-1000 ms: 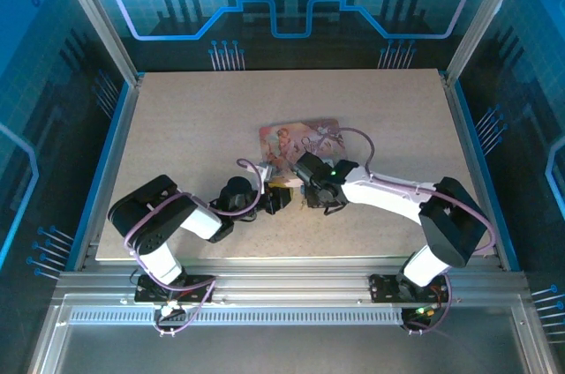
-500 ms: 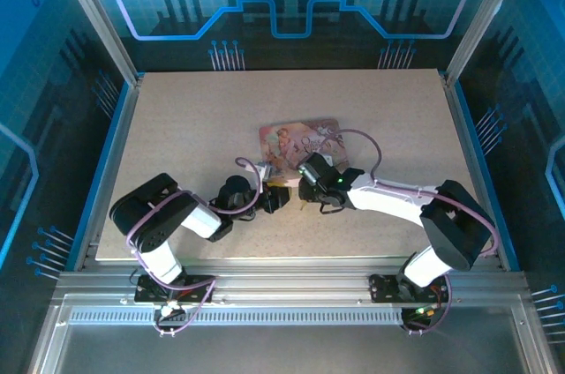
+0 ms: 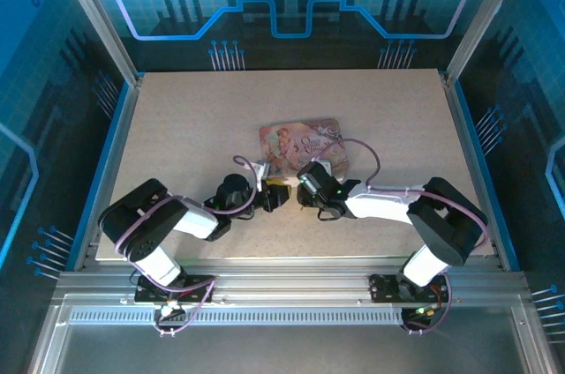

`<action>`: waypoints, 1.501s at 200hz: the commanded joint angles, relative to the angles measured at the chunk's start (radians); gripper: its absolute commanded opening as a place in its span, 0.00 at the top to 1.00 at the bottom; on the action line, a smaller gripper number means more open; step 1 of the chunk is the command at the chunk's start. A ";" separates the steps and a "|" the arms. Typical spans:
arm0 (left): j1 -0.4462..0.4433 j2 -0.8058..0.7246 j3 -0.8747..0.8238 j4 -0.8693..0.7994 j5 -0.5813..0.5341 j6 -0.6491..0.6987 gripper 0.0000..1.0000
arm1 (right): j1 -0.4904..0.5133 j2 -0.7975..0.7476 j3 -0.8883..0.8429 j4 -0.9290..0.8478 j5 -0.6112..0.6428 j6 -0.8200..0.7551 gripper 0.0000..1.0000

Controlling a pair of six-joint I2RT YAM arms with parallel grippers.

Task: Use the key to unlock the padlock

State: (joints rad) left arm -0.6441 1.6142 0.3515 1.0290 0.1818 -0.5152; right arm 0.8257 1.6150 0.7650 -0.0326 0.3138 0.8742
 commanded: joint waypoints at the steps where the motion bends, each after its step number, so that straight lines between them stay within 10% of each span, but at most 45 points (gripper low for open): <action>1: 0.011 -0.040 0.011 -0.068 0.023 0.041 0.61 | 0.012 0.054 0.016 0.076 0.000 0.004 0.67; 116: 0.023 -0.041 0.010 -0.083 0.033 0.037 0.61 | -0.005 0.003 0.007 -0.063 -0.005 0.035 0.99; 220: 0.062 0.062 0.068 -0.017 0.070 0.016 0.61 | -0.041 0.070 0.372 -0.703 -0.009 -0.473 1.00; 300: 0.176 0.145 0.066 0.054 0.128 -0.040 0.63 | 0.042 0.271 0.533 -0.886 0.362 -0.671 1.00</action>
State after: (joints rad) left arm -0.4919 1.7443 0.4057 1.0275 0.2657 -0.5358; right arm 0.8177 1.8221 1.2350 -0.8227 0.4767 0.2993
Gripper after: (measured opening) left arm 0.378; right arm 0.097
